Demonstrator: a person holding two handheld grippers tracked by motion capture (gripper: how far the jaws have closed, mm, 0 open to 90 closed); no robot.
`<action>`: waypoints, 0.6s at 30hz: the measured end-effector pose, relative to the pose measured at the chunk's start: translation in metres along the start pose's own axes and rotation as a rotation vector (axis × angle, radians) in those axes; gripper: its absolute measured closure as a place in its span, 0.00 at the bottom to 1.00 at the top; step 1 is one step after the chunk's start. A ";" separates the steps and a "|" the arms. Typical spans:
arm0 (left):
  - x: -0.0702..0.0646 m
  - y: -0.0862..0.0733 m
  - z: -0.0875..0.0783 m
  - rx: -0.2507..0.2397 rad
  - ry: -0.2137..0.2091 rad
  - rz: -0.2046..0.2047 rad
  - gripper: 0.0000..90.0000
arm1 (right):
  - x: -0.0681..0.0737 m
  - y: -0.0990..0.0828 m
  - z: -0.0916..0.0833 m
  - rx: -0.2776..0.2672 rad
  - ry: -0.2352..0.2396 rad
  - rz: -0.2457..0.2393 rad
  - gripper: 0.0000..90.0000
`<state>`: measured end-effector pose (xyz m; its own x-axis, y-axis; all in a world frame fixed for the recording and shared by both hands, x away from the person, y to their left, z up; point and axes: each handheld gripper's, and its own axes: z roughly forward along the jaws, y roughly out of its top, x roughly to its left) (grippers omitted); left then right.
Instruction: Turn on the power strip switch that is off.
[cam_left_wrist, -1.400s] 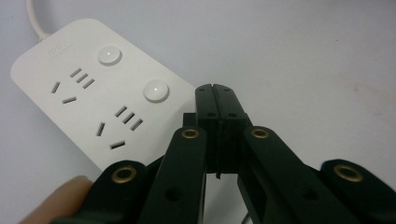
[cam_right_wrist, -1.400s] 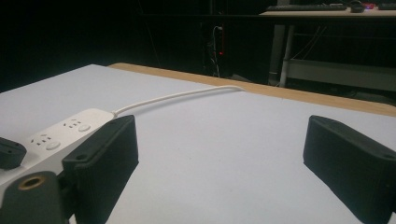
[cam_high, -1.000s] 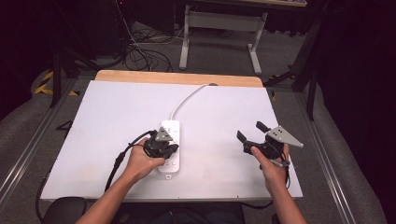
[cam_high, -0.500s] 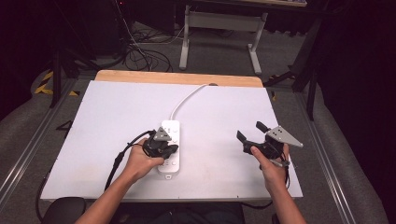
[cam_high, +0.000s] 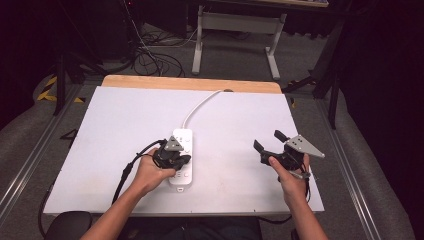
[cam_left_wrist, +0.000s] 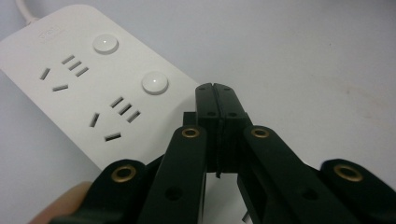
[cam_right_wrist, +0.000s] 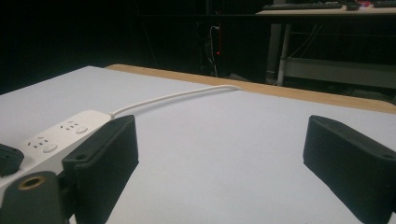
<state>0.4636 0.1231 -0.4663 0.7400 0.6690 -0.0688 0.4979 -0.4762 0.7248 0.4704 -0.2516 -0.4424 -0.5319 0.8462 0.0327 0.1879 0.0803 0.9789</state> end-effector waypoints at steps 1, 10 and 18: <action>0.000 0.000 0.000 -0.002 0.000 -0.001 1.00 | 0.000 0.000 0.000 0.000 0.000 0.000 0.12; 0.000 0.000 0.000 -0.005 0.002 -0.007 1.00 | 0.002 0.001 -0.001 -0.006 -0.004 0.000 0.12; 0.000 0.000 0.000 -0.005 -0.004 -0.027 1.00 | 0.001 0.000 0.000 0.001 -0.003 0.000 0.12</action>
<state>0.4639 0.1232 -0.4662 0.7283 0.6791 -0.0915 0.5154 -0.4548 0.7263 0.4693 -0.2507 -0.4425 -0.5295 0.8477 0.0320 0.1886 0.0809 0.9787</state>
